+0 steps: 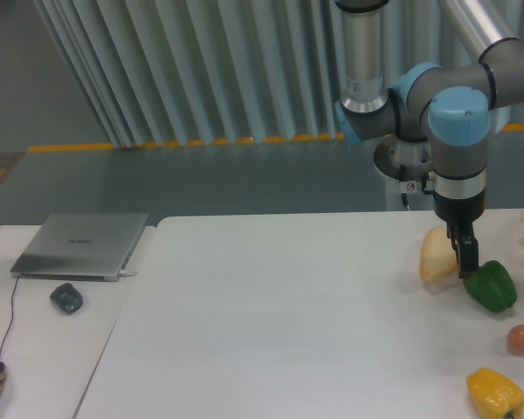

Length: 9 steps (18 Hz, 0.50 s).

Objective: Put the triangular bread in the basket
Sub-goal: 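Lower the open gripper onto the triangular bread beside the green pepper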

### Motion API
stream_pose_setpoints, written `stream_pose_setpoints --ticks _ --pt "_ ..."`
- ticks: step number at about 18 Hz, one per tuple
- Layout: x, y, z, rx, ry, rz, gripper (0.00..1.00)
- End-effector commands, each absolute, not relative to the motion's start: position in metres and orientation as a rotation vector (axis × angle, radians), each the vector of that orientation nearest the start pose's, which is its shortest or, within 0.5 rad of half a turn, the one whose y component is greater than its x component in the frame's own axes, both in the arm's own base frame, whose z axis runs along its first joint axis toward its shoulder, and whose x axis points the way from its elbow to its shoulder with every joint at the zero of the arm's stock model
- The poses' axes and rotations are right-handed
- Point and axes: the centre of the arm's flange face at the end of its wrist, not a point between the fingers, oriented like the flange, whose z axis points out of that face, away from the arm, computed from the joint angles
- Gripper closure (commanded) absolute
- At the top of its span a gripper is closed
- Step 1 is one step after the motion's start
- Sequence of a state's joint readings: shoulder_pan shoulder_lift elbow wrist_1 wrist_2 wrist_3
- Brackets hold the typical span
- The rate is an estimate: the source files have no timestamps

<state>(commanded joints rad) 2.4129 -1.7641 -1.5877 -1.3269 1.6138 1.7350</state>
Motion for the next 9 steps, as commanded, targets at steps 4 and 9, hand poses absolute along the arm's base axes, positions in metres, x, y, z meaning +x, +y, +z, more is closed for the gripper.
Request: stream_pose_setpoints --ticks 4,9 --pt "-0.339 0.477 0.411 -2.857 1.368 0.088 0.0" --pt "-0.336 0.473 0.4 -2.883 1.328 0.062 0.0"
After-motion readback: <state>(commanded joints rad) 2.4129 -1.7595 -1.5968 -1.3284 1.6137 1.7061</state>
